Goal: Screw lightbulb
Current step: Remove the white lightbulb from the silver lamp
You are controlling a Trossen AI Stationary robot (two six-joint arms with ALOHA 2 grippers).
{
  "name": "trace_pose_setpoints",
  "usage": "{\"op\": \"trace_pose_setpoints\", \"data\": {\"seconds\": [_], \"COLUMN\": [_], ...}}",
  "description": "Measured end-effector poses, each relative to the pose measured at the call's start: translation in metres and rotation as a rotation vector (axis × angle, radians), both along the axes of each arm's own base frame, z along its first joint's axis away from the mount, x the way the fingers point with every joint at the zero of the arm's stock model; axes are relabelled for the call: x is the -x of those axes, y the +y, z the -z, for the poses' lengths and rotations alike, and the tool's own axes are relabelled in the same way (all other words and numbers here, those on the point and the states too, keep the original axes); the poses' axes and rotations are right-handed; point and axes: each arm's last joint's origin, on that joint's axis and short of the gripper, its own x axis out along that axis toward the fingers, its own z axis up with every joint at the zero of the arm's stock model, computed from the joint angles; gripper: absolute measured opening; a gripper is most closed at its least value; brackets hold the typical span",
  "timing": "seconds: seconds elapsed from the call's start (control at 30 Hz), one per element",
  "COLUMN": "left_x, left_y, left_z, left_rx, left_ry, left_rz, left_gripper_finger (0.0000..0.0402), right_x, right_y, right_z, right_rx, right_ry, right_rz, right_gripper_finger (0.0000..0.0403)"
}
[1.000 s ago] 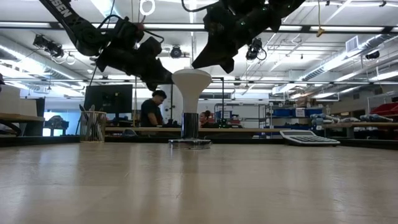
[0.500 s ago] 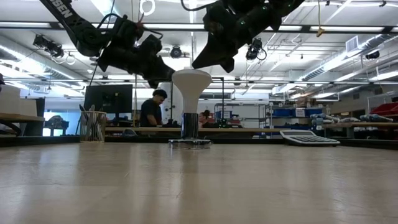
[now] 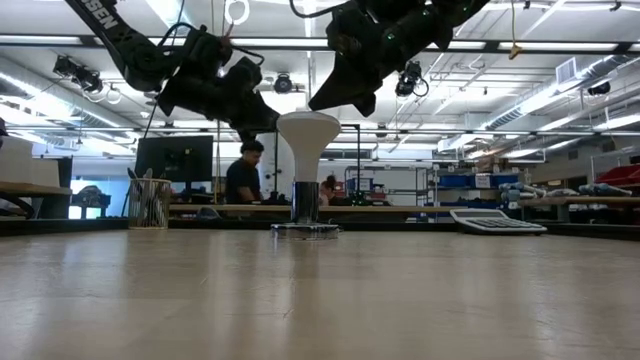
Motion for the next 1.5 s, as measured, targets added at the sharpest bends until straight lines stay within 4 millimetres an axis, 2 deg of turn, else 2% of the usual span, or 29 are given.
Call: {"op": "trace_pose_setpoints", "data": {"seconds": [0.23,0.57,0.77,1.0,1.5], "left_x": [-0.005,-0.012,-0.014,-0.013,-0.015], "left_y": [-0.003,0.002,0.004,0.003,-0.001], "left_z": [0.005,-0.011,-0.017,-0.013,-0.012], "left_rx": [-0.016,-0.058,-0.061,-0.044,-0.063], "left_ry": [0.025,0.060,0.061,0.097,0.113], "left_rz": [-0.027,-0.038,-0.039,-0.038,-0.016], "left_gripper_finger": [0.0000,0.0000,0.0000,0.0000,0.0000], "right_x": [0.002,0.004,0.002,0.007,0.008], "right_y": [-0.006,-0.006,-0.007,-0.005,0.005], "right_z": [0.001,-0.003,-0.027,-0.044,-0.038], "right_rx": [-0.003,-0.005,0.014,0.022,-0.022], "right_ry": [0.008,0.007,0.019,0.106,0.153], "right_rz": [0.014,0.013,0.011,0.074,0.020], "right_gripper_finger": [0.0005,0.0005,0.0005,0.0005,0.0005]}}
